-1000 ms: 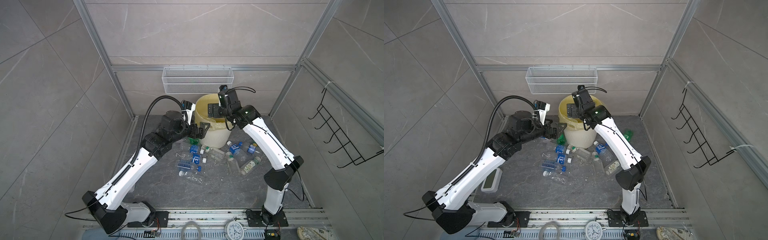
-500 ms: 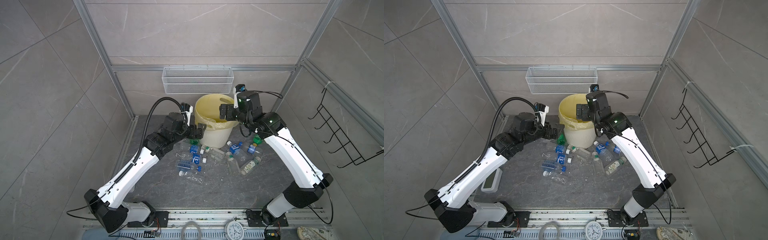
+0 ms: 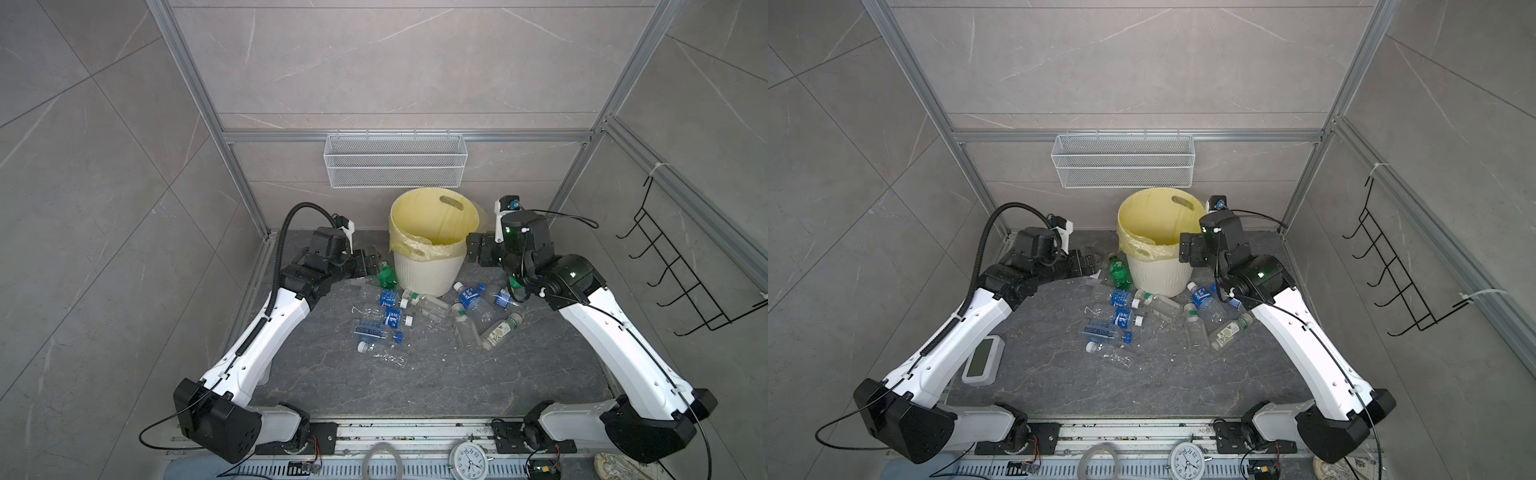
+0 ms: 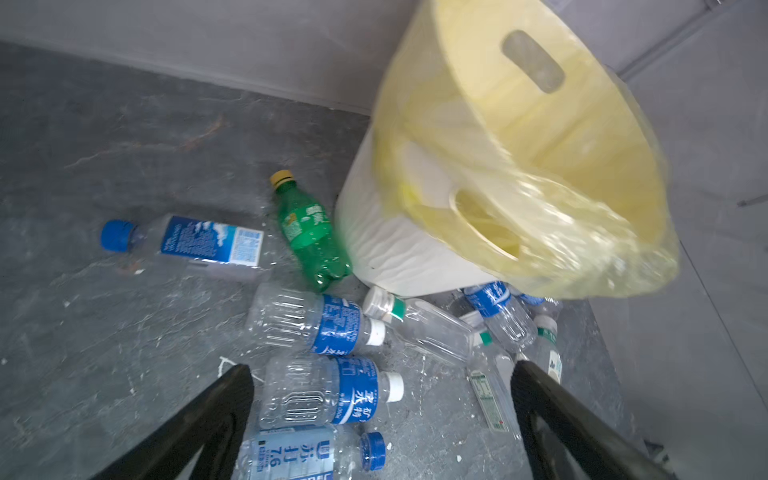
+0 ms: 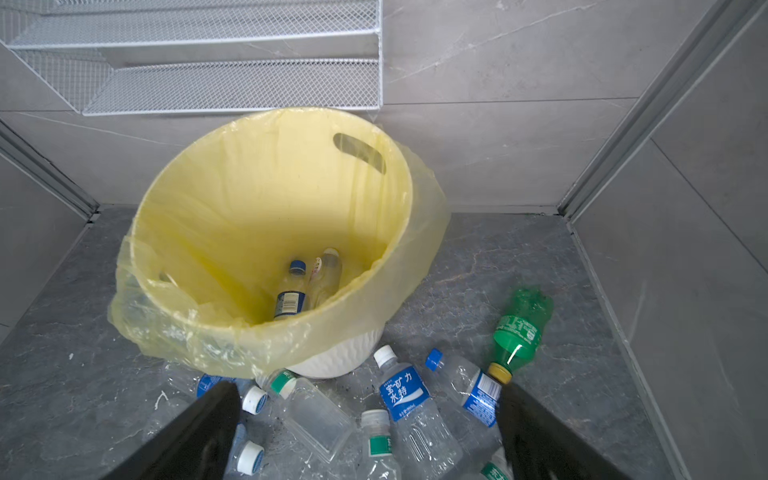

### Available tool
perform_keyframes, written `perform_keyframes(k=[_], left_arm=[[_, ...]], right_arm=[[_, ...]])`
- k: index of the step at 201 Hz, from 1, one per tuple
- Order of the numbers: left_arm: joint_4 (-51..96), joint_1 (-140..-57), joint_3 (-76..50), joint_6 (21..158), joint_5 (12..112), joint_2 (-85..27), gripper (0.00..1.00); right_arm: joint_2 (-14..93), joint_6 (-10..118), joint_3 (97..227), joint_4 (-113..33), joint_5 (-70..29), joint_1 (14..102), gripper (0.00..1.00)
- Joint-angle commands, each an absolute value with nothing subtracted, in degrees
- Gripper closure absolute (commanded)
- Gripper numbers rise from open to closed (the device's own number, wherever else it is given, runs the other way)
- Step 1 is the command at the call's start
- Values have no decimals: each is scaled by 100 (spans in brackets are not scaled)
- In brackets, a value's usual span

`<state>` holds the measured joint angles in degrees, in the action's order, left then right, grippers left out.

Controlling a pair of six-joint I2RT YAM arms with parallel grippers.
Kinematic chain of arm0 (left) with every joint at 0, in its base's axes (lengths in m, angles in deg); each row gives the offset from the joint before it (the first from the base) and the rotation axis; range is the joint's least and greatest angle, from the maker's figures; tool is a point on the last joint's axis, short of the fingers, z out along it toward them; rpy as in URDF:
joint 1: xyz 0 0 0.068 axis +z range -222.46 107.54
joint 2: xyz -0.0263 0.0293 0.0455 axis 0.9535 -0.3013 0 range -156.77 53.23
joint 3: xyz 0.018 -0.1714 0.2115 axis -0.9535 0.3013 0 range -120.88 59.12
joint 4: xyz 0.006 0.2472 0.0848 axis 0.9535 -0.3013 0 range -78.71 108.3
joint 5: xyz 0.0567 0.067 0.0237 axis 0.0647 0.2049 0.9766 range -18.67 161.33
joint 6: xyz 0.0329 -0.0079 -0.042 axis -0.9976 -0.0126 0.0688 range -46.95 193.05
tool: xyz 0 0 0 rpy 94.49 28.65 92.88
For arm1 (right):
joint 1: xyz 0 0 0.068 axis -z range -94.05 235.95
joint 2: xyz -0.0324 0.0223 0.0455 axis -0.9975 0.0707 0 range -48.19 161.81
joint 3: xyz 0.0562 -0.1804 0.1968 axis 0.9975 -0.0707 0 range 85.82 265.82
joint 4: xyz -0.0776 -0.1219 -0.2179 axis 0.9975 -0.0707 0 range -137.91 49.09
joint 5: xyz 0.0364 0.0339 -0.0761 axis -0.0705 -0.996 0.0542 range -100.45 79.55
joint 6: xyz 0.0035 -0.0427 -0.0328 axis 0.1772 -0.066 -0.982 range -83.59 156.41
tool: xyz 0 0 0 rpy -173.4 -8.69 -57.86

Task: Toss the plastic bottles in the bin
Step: 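Lower the right gripper beside the bin while the left reaches toward a blue-capped bottle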

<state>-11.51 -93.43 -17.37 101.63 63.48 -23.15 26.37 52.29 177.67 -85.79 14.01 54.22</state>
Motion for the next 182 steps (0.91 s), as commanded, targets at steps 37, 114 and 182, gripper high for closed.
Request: perform_keyframes(k=[37,114,182], left_arm=[[-947,-8444,-1092,11372,5671,-2368,0],[-218,-8130,-816,12157,5533,-3290,0],[245,-7835,-1155,13219,5595,-4541,0]], right_arm=[[1917,5381,16304,-8036,1678,5440,1],[1554,5214,14603,-6751,1507,4895,1],[2481,4765,14585,-5911,2325,3200,1]])
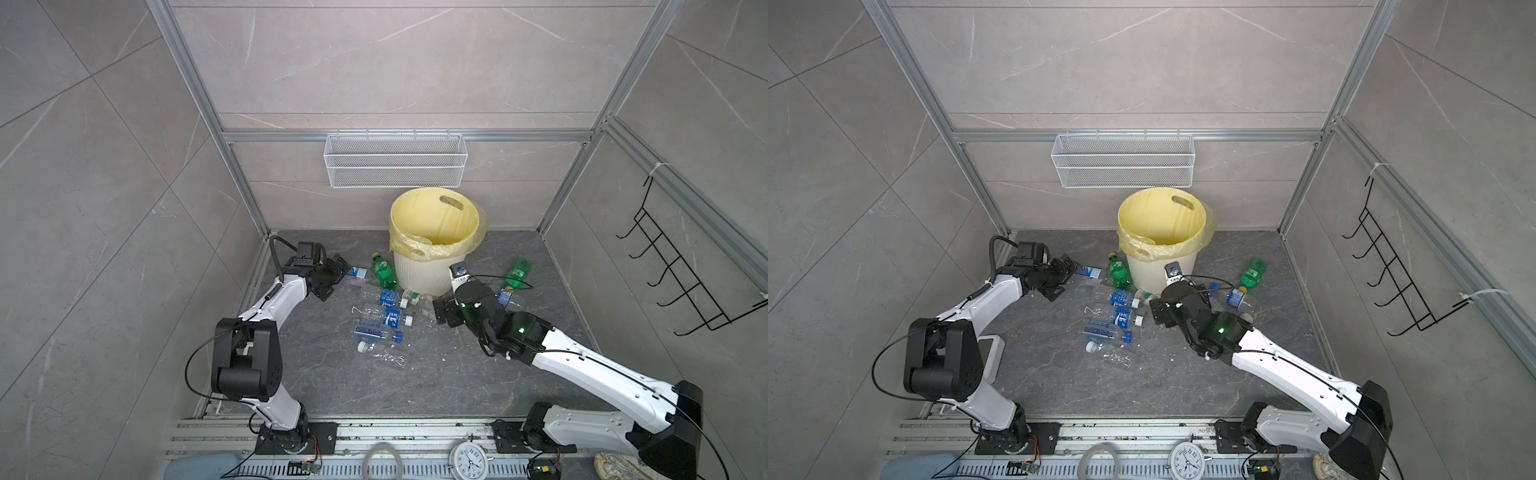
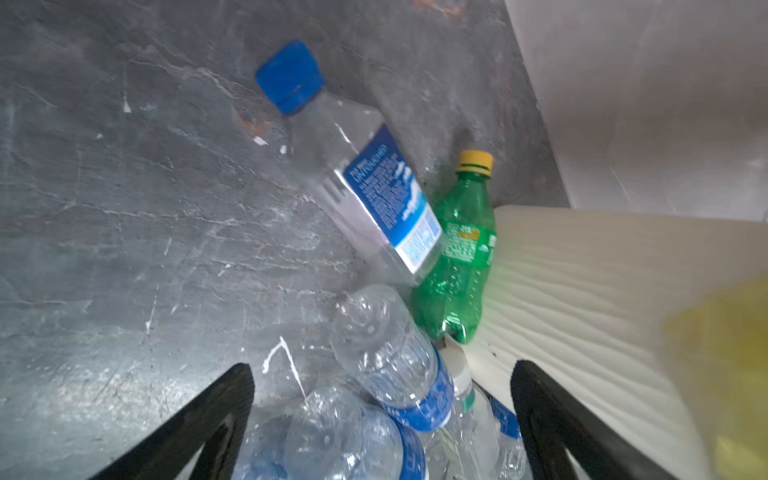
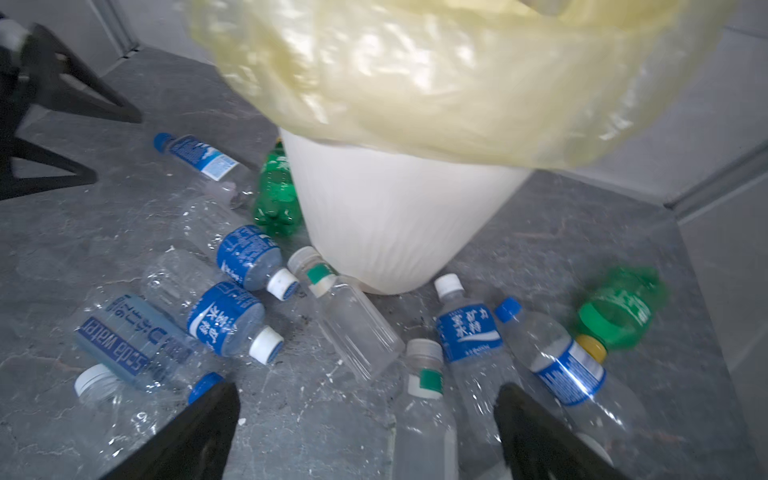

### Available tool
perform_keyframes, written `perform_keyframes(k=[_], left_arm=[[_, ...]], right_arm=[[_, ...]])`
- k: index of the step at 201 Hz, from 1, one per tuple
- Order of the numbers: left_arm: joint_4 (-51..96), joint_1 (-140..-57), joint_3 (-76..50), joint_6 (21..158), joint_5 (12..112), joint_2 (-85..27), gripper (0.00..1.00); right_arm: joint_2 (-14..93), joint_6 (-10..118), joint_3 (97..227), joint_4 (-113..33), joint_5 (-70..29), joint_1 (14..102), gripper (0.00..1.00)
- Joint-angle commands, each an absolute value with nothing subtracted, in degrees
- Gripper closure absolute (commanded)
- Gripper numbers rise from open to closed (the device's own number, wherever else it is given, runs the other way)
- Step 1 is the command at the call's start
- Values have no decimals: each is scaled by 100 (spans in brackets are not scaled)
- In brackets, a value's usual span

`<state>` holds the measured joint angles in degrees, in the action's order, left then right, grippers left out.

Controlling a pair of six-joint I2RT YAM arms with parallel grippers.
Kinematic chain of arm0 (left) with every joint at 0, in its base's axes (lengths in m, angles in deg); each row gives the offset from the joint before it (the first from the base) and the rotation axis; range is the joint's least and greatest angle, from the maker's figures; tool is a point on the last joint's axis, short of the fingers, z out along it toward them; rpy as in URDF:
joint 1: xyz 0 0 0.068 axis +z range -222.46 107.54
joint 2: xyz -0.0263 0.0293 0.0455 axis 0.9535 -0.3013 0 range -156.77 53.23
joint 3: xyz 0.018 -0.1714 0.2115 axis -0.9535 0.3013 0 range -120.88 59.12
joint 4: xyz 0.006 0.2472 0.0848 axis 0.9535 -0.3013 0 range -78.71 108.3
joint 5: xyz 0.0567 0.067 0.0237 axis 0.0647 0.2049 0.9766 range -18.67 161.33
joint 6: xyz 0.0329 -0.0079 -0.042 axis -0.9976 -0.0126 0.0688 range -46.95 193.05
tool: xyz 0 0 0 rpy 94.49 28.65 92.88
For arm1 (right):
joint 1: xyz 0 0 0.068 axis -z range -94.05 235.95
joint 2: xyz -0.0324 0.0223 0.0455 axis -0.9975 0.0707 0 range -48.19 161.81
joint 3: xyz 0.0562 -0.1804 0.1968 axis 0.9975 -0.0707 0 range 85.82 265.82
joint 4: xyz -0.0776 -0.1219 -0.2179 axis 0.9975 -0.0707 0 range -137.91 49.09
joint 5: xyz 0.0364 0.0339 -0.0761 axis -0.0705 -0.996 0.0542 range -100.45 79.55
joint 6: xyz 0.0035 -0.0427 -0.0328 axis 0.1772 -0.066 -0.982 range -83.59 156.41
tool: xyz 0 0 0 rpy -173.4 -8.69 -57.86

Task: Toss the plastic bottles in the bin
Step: 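Lower the right gripper beside the bin while the left reaches toward a blue-capped bottle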

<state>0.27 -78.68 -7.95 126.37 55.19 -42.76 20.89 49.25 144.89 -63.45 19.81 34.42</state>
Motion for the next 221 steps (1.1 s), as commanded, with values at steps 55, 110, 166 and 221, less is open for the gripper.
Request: perform_keyframes(k=[55,110,166,221], left_arm=[[-581,-7844,-2188,13711,6036,-5483,0],[-540,-7839,-2522,14112,5887,-6205,2],[-325,-7844,-2752,14127,5679,-6613,6],[-352,-7852,-2889,14010,5687,-6751,5]], right_arm=[[3376,4747,15193,-5676,2405,2787,1],[3935,4897,15602,-5502,2181,2785,1],[3978,5136,15584,-5488,2026,2790,1],[3960,5178,15542,-5525,2056,2786,1]])
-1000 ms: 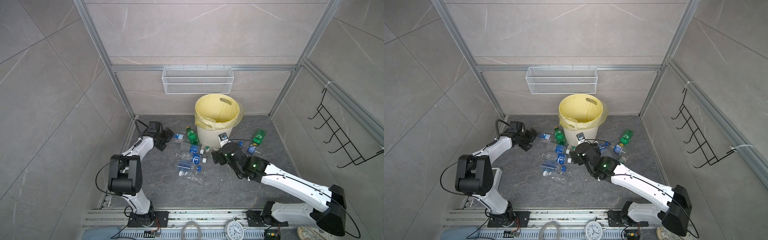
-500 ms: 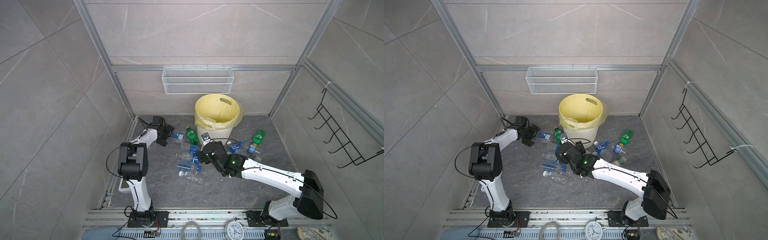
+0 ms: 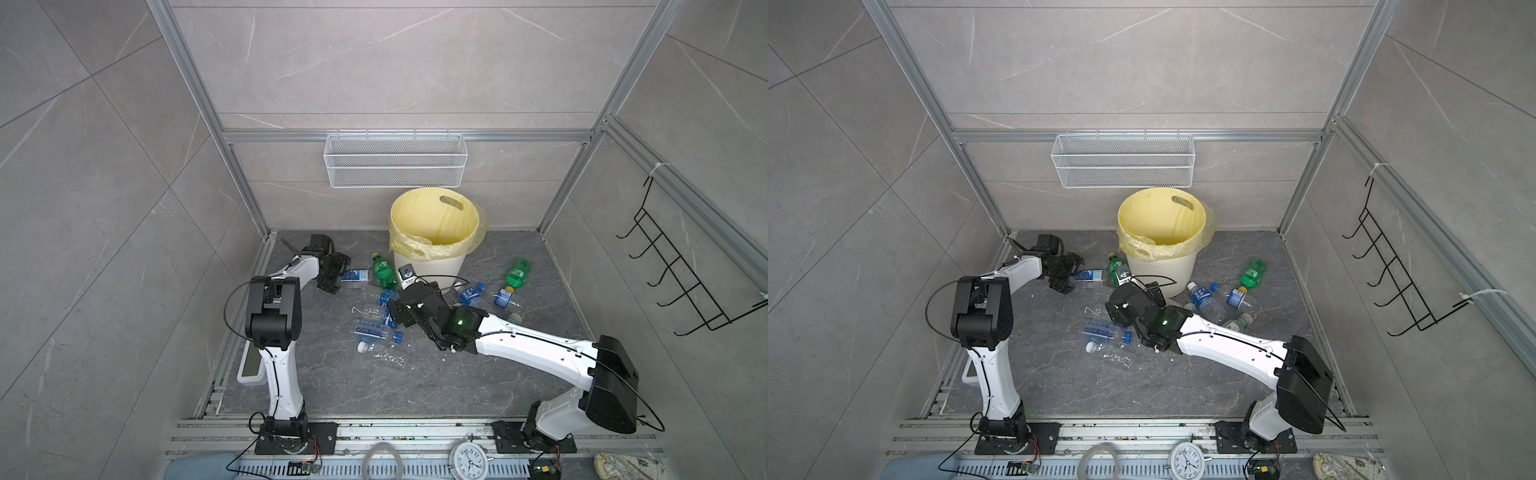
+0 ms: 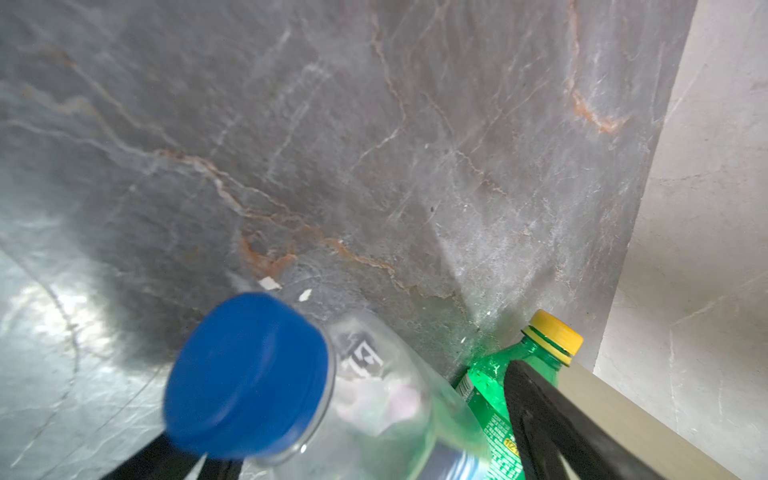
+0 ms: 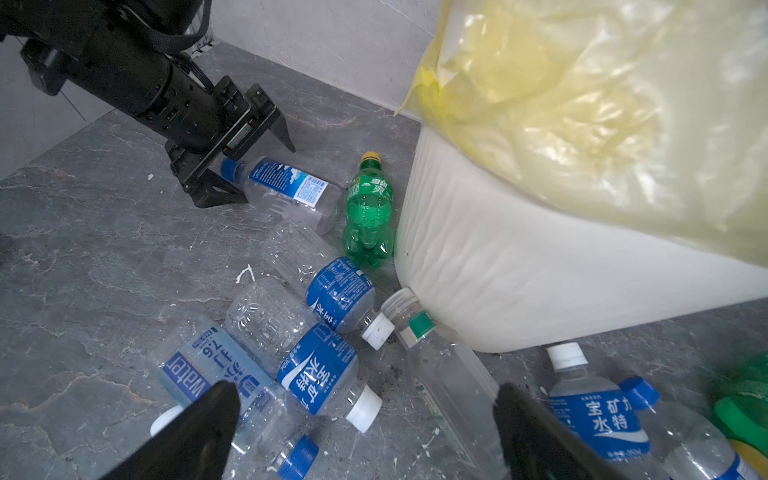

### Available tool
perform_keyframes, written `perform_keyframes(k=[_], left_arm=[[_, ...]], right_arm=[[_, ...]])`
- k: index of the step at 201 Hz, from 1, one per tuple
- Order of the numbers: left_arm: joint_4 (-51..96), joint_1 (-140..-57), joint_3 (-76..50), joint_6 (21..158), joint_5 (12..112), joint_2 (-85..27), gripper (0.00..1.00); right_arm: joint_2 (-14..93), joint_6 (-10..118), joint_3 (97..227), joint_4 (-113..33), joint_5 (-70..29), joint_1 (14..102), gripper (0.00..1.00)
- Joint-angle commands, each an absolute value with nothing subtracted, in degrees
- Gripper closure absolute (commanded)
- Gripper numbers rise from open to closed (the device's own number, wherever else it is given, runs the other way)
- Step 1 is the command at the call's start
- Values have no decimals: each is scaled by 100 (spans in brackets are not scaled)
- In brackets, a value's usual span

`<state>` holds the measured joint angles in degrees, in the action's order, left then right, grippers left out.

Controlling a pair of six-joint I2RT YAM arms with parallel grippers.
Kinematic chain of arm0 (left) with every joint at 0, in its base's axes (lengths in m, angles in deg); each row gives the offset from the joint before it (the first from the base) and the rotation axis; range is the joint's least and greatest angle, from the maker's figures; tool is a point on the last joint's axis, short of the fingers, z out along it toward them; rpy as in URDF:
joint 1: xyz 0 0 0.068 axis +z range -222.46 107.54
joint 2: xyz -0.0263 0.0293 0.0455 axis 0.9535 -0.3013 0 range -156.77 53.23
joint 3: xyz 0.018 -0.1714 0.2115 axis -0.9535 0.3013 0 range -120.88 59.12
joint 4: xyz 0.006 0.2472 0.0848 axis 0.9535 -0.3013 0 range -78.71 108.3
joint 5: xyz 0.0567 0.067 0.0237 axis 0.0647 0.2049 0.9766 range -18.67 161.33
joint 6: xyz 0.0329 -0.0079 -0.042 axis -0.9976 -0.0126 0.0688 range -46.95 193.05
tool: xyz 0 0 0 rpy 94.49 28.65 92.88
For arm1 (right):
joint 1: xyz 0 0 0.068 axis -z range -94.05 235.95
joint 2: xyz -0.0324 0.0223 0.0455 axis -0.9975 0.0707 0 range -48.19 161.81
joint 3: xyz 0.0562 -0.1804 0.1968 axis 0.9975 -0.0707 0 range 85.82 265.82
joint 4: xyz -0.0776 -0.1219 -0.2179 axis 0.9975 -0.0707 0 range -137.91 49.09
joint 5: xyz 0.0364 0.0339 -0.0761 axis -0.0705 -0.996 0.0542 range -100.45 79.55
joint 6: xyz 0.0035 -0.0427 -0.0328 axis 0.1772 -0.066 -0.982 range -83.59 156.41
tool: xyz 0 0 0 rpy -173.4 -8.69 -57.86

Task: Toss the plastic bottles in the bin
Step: 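Lower the right gripper beside the bin while the left reaches toward a blue-capped bottle, then close the left gripper on the blue-capped Untouched water bottle and lift it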

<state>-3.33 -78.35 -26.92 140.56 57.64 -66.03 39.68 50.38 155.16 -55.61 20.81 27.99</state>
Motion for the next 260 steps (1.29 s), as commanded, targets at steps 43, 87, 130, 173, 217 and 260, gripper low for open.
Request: perform_keyframes(k=[43,87,130,173,217,260], left_arm=[[-359,-7896,-2874,13925,5715,-6850,9],[-349,-7966,-2825,13832,5788,-6976,19],[-251,-7967,-2716,13733,5798,-6945,30],[-253,-7949,-2640,13662,5955,-6797,36],[-273,-7914,-2628,13558,5982,-6684,48],[-321,-7844,-2624,13464,6043,-6579,57]], right_arm=[[3997,5184,15595,-5529,2088,2788,1],[3838,5240,15302,-5396,2214,2790,1],[3734,5285,15113,-5339,2302,2786,1],[3732,5336,15022,-5280,2320,2785,1],[3724,5372,14970,-5260,2337,2788,1],[3724,5423,14920,-5225,2350,2788,1]])
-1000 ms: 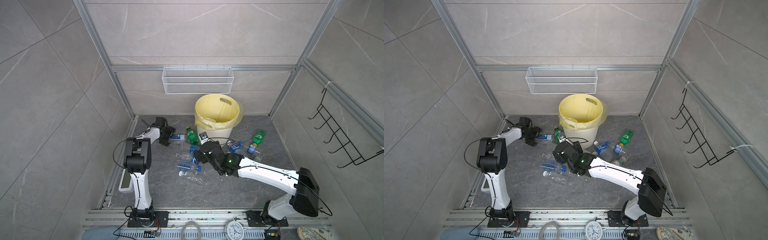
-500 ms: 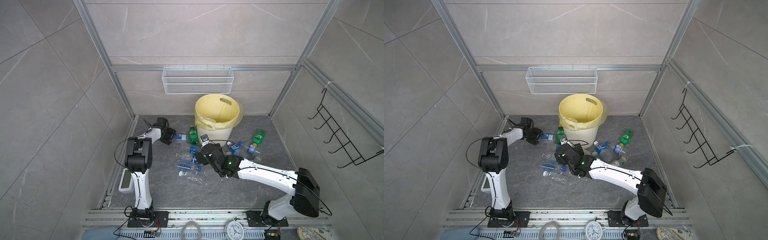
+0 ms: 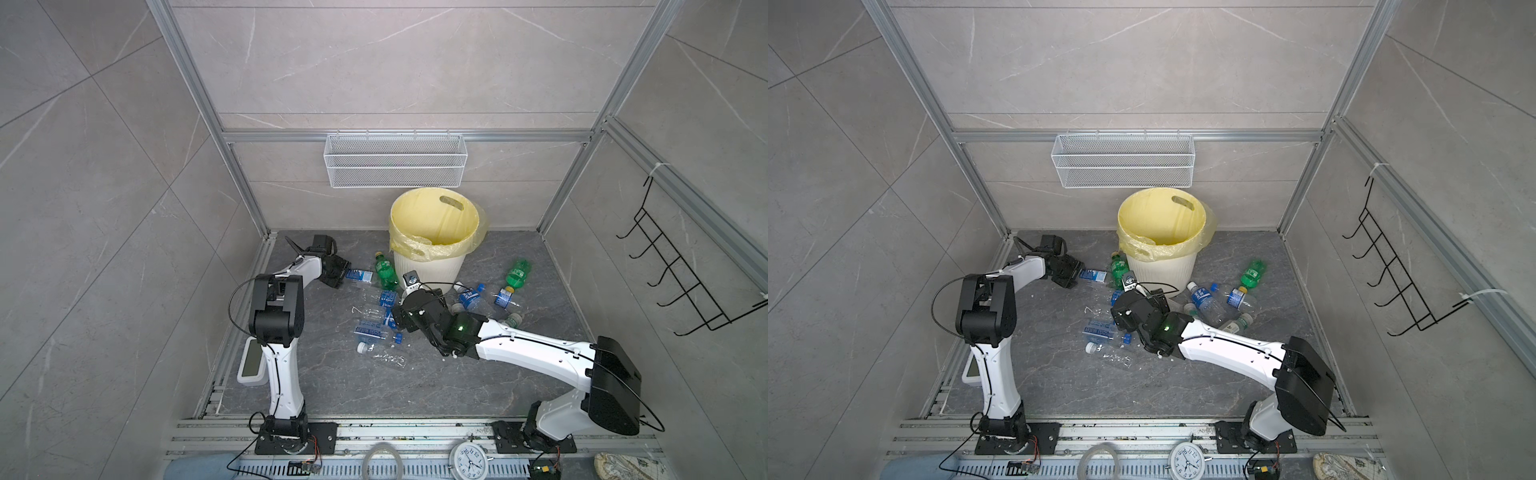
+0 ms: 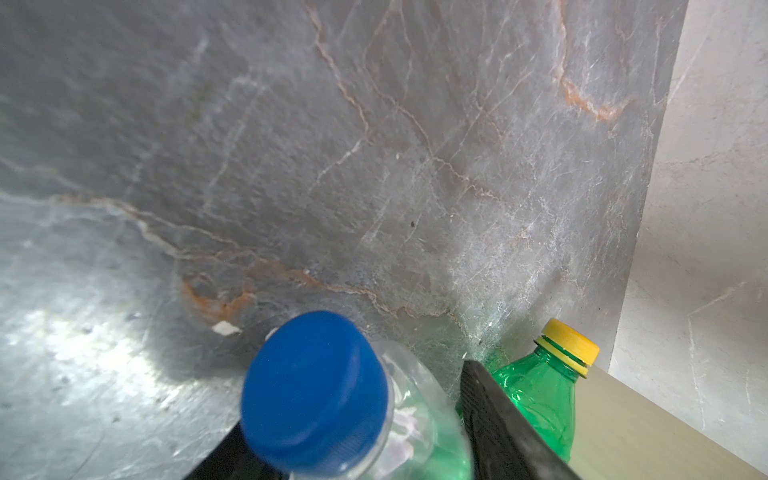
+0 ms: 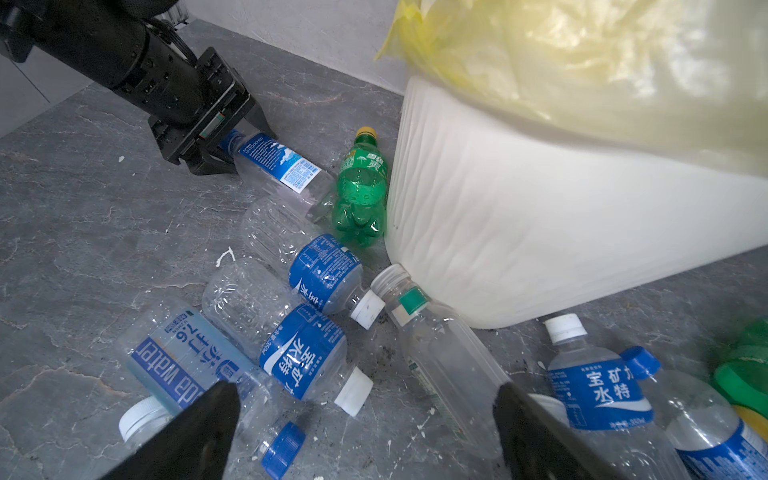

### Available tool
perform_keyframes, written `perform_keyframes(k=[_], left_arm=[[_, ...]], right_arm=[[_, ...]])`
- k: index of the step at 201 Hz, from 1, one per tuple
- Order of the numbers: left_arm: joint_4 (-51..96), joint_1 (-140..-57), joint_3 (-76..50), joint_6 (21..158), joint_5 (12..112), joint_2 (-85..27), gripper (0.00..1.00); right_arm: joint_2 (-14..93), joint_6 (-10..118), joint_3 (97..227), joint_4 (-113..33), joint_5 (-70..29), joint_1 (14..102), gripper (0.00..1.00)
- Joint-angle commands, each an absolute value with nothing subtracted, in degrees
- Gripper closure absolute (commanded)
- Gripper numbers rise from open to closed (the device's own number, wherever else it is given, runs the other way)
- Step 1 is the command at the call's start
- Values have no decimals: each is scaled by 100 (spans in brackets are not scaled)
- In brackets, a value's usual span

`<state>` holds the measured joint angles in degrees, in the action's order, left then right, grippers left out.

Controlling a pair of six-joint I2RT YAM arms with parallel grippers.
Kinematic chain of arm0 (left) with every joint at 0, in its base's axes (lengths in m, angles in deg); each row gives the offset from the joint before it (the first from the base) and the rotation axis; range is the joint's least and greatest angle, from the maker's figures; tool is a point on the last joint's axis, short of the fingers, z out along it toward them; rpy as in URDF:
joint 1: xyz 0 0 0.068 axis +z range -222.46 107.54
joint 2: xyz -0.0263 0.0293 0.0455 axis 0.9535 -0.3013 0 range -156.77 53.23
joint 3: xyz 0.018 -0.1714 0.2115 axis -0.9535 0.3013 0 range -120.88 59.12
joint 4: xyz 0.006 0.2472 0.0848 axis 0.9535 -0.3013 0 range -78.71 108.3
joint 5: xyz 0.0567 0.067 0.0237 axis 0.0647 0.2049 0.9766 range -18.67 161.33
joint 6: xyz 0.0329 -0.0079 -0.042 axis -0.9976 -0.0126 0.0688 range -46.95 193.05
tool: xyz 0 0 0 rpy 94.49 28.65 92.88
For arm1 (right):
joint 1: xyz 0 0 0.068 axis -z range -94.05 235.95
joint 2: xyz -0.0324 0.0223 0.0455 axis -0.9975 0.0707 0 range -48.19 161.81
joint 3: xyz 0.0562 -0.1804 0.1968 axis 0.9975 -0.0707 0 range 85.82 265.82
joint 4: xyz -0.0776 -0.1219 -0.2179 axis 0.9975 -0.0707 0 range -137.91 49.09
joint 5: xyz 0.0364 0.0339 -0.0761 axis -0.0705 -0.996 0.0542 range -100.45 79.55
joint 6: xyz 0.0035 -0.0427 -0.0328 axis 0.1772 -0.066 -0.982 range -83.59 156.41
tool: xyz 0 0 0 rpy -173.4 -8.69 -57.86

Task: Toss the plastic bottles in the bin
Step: 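Close the left gripper on the blue-capped Untouched water bottle and lift it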

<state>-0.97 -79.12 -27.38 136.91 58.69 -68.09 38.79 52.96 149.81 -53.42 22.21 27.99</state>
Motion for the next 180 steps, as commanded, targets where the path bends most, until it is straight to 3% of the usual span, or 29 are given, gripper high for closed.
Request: perform_keyframes(k=[1,54,76,180], left_arm=[[-322,-7840,-2623,13461,6048,-6578,57],[-229,-7656,-2519,13504,5939,-6483,60],[-162,-7576,-2505,13497,5856,-6446,66],[-292,-7453,-2716,13220,5693,-6131,66]], right_arm=[[3724,5424,14924,-5225,2344,2791,1],[3697,5442,14868,-5221,2346,2785,1],[3711,5442,14872,-5216,2348,2785,1],[3850,5322,15107,-5258,2252,2785,1]])
